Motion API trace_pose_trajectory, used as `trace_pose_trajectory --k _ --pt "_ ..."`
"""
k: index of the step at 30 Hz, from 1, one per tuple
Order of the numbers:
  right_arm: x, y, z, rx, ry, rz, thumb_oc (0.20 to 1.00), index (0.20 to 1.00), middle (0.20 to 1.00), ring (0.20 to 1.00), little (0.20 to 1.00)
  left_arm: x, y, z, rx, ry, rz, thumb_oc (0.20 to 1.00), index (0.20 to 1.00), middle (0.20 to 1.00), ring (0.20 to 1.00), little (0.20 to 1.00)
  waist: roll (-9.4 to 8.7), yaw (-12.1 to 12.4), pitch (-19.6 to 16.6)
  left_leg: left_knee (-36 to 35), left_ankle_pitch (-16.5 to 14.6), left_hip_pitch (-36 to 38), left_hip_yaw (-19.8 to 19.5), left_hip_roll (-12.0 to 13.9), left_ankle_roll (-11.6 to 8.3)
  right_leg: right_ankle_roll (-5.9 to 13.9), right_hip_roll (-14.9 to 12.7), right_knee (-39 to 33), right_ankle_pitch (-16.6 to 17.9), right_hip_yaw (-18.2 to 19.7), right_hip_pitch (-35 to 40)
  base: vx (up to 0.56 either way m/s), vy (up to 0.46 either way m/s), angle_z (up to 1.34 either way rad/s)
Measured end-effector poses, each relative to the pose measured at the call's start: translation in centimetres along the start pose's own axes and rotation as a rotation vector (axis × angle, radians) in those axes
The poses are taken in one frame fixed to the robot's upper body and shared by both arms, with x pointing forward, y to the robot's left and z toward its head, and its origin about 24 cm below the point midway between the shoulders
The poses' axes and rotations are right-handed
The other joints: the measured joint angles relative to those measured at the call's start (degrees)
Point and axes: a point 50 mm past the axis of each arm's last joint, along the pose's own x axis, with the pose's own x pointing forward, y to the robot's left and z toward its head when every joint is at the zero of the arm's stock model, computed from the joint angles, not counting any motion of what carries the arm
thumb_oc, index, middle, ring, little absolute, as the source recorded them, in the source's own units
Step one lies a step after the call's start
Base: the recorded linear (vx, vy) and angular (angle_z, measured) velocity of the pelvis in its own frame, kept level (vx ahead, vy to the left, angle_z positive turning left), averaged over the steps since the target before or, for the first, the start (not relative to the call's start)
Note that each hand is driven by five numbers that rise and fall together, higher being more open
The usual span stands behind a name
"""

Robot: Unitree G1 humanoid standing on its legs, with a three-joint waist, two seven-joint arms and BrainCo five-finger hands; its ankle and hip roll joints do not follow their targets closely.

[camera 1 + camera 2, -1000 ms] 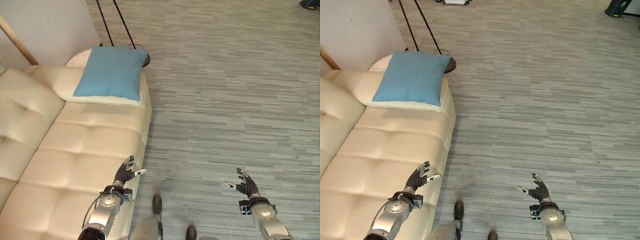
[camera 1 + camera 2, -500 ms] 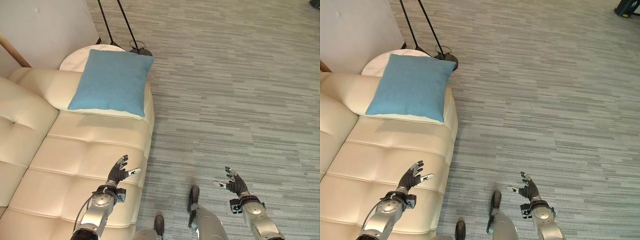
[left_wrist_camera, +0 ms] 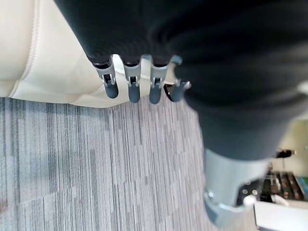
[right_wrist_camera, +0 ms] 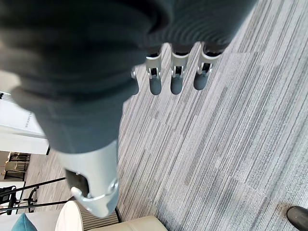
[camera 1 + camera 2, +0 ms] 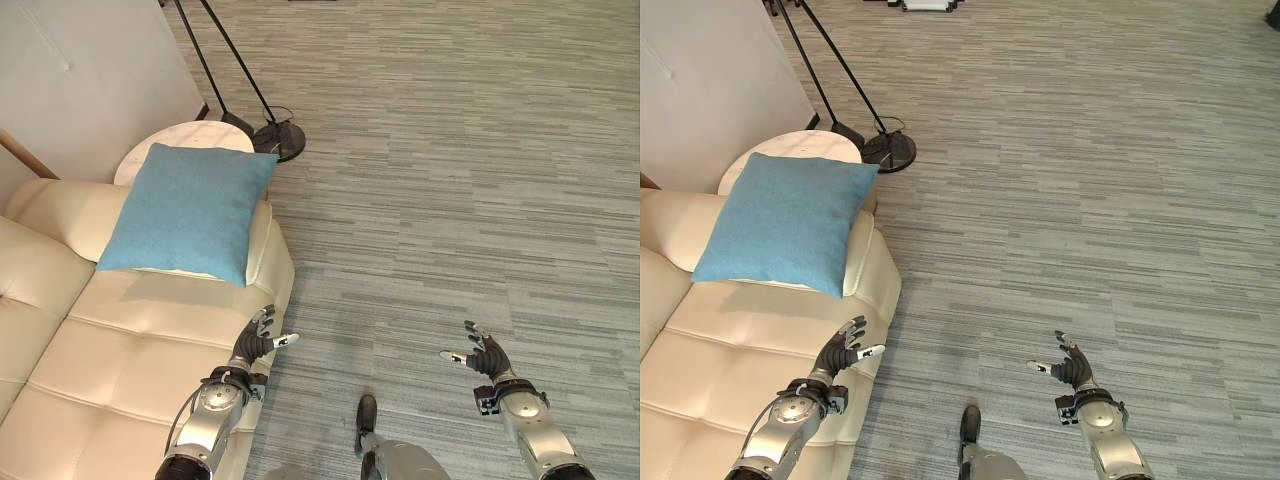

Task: Pick up all the scattered cushions and arrange them neatly on the sofa.

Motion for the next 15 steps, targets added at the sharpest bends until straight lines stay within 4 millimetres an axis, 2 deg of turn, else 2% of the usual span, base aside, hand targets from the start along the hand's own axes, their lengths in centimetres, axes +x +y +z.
trace_pose_trajectory --k 1,2,3,6,9,12,13,15 --pt "0.0 0.1 0.0 0.004 0.001 0.002 1.0 1.0 1.0 1.0 1.0 0.0 0.0 -0.1 0.0 0.005 0.0 1.0 1.0 1.0 1.0 1.0 -0.56 0.9 0.3 -2.9 3.1 -4.7 0.2 -0.1 -0.31 -0.97 0.1 -0.3 -0.9 -0.1 0.7 0.18 0.033 -0.15" --pt "-0.1 0.2 -0.4 0.005 0.013 0.004 1.0 1.0 1.0 1.0 1.0 -0.1 0.0 -0.3 0.0 0.012 0.0 1.0 1.0 1.0 1.0 1.0 -0.69 1.2 0.4 -3.9 5.5 -6.9 0.2 0.1 -0.18 -0.46 0.4 -0.3 -0.5 -0.4 1.3 0.2 0.048 -0.19" --pt "-0.1 0.3 -0.5 0.004 0.016 0.007 1.0 1.0 1.0 1.0 1.0 -0.2 0.1 -0.5 0.001 0.02 0.002 1.0 1.0 1.0 1.0 1.0 -0.68 1.6 0.4 -3.9 7.2 -8.8 0.4 0.1 -0.4 -1.12 0.7 -0.3 -1.6 -0.3 2.1 0.28 0.074 -0.04" --pt "-0.2 0.7 -1.5 0.006 0.06 0.001 1.0 1.0 1.0 1.0 1.0 0.1 0.0 -0.8 0.006 0.036 -0.001 1.0 1.0 1.0 1.0 1.0 -0.78 1.6 0.4 -8.6 12.3 -13.0 6.4 0.2 -0.73 0.24 0.5 -0.3 -5.0 -2.1 3.4 0.26 0.098 0.11" --pt "-0.7 1.2 -2.4 0.019 0.096 0.008 1.0 1.0 1.0 1.0 1.0 -0.3 0.4 -1.6 0.007 0.068 0.014 1.0 1.0 1.0 1.0 1.0 -0.07 2.9 0.4 -9.9 14.6 -13.4 10.4 2.1 1.05 -0.2 1.7 -0.3 -5.2 -3.1 6.1 0.35 0.126 -0.32" --pt "-1.0 1.1 -3.0 0.013 0.112 0.009 1.0 1.0 1.0 1.0 1.0 -0.3 0.4 -1.6 0.007 0.068 0.013 1.0 1.0 1.0 1.0 1.0 0.82 2.5 -1.0 -8.0 14.6 -11.0 9.7 1.0 1.09 0.32 1.7 -0.3 -7.3 -3.1 8.6 0.32 0.158 -0.06" --pt "-1.0 1.1 -2.9 0.013 0.109 0.008 1.0 1.0 1.0 1.0 1.0 -0.3 0.4 -1.5 0.006 0.065 0.014 1.0 1.0 1.0 1.0 1.0 1.73 2.5 -2.1 -8.3 14.8 -9.8 9.4 0.4 1.67 1.69 1.6 0.1 -7.7 -2.7 8.8 0.27 0.166 -0.11" --pt "-1.1 1.4 -3.0 0.014 0.112 0.018 1.0 1.0 1.0 1.0 1.0 -0.4 0.4 -1.7 0.004 0.073 0.016 1.0 1.0 1.0 1.0 1.0 1.73 2.6 -2.1 -11.1 17.4 -6.7 9.3 -1.1 5.5 4.14 0.0 3.8 -9.8 -2.5 9.1 0.22 0.163 -0.06"
